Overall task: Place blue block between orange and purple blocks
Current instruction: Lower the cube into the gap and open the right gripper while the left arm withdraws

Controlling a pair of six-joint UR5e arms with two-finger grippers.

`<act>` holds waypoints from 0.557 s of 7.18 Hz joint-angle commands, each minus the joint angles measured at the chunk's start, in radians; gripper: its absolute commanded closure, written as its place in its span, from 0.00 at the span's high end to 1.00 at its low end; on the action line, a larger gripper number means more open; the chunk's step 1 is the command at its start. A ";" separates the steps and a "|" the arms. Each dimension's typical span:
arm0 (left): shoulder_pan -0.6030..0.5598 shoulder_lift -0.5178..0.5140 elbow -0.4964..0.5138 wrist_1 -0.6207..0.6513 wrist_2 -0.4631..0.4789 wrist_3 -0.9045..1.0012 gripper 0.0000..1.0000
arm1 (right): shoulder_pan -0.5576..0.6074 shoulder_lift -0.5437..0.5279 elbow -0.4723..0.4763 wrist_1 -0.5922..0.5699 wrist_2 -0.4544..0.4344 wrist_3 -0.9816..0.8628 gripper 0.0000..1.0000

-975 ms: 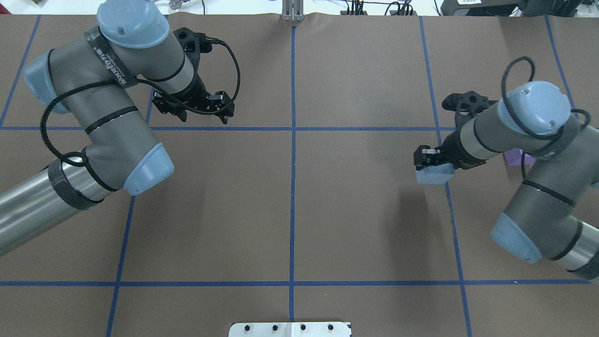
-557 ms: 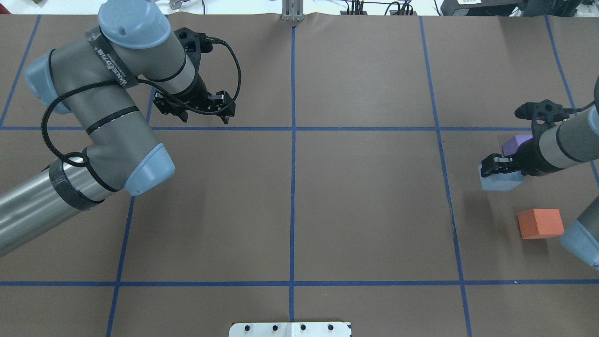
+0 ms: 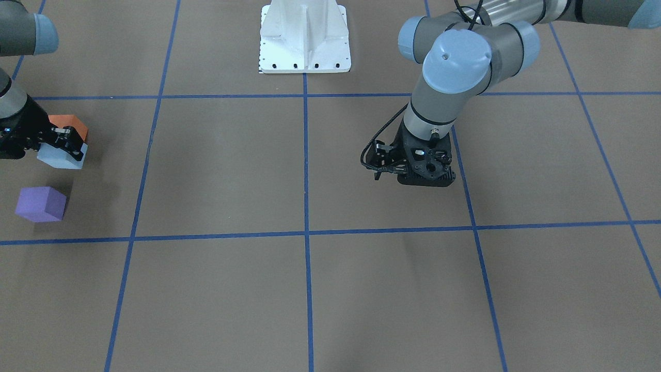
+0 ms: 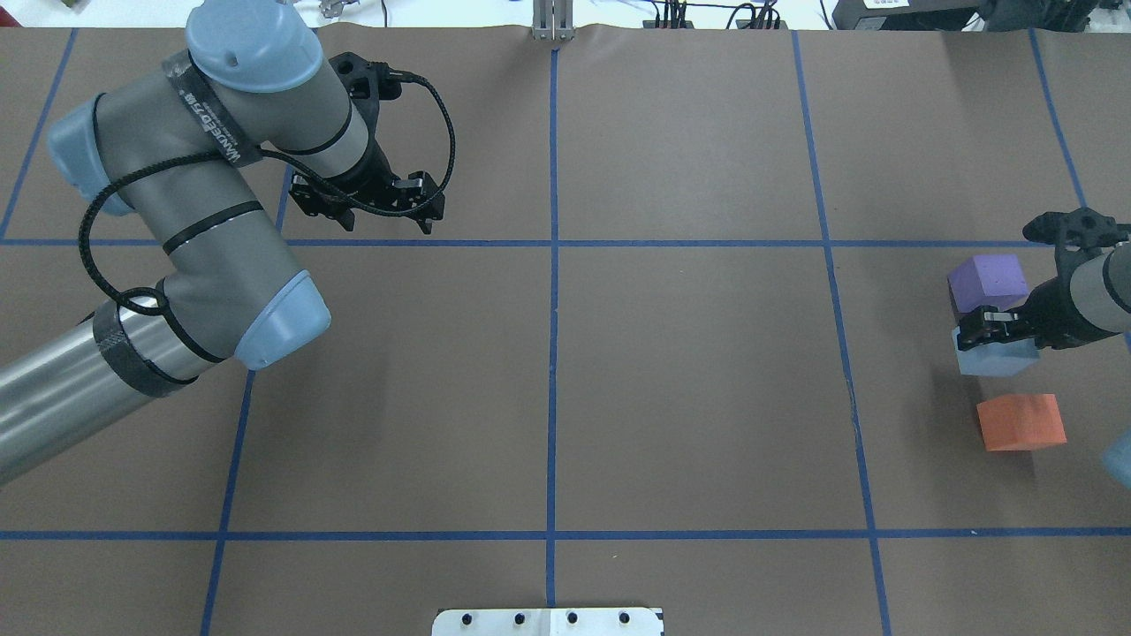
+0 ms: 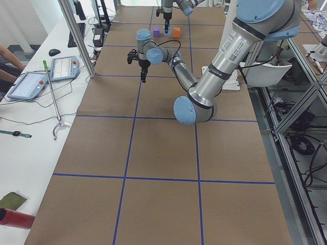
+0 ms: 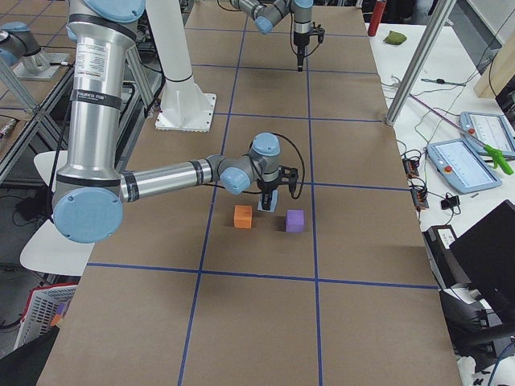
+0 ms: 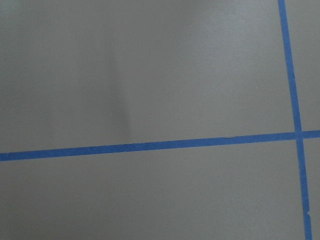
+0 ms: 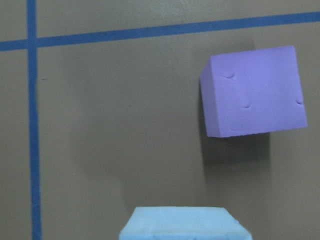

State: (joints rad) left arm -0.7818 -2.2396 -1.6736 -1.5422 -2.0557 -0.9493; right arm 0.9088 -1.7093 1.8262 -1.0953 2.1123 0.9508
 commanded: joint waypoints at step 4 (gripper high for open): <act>0.004 -0.006 0.000 -0.001 0.000 -0.020 1.00 | 0.002 -0.001 -0.142 0.129 0.000 -0.004 0.00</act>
State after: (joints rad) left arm -0.7791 -2.2428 -1.6736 -1.5431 -2.0555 -0.9605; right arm 0.9109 -1.7109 1.7000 -0.9717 2.1142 0.9469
